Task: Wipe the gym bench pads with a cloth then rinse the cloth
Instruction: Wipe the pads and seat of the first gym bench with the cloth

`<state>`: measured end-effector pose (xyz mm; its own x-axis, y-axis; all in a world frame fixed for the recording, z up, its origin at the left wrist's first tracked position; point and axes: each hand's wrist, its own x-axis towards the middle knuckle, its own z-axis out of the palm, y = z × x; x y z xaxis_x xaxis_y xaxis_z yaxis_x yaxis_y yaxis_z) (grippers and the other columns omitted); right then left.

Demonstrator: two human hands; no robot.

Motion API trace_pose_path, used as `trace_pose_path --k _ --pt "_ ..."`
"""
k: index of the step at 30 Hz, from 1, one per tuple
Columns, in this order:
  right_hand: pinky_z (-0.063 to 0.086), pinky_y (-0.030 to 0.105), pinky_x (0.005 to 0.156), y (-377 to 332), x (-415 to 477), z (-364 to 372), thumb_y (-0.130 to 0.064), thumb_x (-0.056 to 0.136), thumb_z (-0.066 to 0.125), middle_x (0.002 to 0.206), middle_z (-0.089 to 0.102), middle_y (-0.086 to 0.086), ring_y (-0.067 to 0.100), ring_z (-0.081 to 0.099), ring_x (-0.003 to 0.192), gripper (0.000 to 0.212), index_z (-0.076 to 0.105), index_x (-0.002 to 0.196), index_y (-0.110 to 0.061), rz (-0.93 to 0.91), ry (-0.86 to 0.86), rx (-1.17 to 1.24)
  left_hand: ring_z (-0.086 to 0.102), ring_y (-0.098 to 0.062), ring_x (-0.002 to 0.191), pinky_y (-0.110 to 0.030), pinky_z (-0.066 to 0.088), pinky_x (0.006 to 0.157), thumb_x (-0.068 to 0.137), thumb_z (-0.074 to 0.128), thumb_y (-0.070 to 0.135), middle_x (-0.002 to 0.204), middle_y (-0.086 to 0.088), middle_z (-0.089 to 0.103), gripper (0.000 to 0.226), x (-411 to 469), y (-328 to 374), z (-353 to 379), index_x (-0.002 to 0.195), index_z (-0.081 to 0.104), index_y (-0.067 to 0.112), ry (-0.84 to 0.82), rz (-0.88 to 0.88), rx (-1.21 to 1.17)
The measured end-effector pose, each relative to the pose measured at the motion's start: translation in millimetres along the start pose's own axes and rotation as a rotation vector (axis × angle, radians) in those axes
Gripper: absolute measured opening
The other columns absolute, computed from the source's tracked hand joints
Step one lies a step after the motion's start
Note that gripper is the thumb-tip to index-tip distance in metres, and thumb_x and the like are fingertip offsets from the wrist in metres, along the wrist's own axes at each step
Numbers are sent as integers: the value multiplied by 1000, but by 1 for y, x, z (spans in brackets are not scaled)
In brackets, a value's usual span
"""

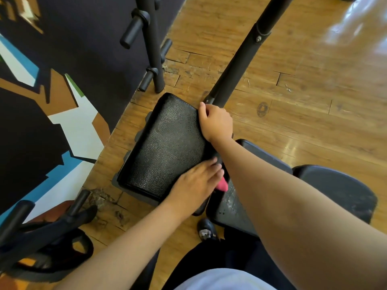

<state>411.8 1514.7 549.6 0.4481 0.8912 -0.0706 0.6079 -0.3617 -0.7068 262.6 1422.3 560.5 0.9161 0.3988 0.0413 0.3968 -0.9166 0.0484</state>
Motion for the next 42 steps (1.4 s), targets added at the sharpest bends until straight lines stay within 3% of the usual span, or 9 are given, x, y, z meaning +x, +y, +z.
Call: trace_pose_path --k 10,16,24,28,31,34,37,42 --pt "29 30 55 1 0 0 -37 101 32 56 46 -7 20 48 62 42 55 71 -19 3 -17 8 59 -14 118 -32 50 95 92 44 21 115 4 68 31 -57 6 -16 104 73 16 -47 100 -169" --pt "28 32 55 0 0 -1 -36 101 32 55 44 -6 22 46 61 43 51 68 -17 13 -22 -5 57 -22 122 -37 43 105 104 34 9 122 -5 66 39 -89 -18 -32 106 73 11 -7 200 -84" --pt "28 32 58 0 0 -1 -35 102 32 55 42 -4 23 44 64 44 46 64 -18 15 -25 -13 46 -27 133 -43 38 109 103 40 9 135 -10 58 32 -120 -59 -46 129 56 14 50 63 133" --pt "25 31 52 -1 -1 -1 -35 101 32 53 42 -5 19 42 56 46 39 57 -22 13 -13 -14 41 -30 134 -43 30 115 106 35 18 140 -13 52 31 -121 -69 -54 133 48 15 104 -87 111" --pt "24 31 51 -2 -1 -1 -35 101 32 55 43 -6 14 40 54 44 47 64 -17 26 -15 -16 39 -31 135 -39 32 114 97 48 15 143 -11 43 38 -124 -73 -60 135 46 14 137 -205 75" --pt "25 30 49 -1 -1 -1 -35 101 32 55 44 -5 15 40 54 43 50 68 -16 20 -8 -27 37 -31 138 -41 34 112 99 41 4 142 -11 47 36 -113 -54 -52 133 50 10 165 -212 56" --pt "25 29 49 -1 0 0 -35 102 32 55 44 -5 14 39 54 44 49 66 -16 17 -5 -36 43 -28 134 -43 34 112 107 28 9 134 -10 59 38 -99 -25 -29 124 62 8 152 -117 31" --pt "33 31 56 1 1 1 -37 101 29 59 50 -2 24 51 64 45 57 74 -14 25 -26 -17 53 -28 128 -41 40 107 104 34 12 124 -7 66 38 -76 11 -2 108 72 12 147 -93 22"
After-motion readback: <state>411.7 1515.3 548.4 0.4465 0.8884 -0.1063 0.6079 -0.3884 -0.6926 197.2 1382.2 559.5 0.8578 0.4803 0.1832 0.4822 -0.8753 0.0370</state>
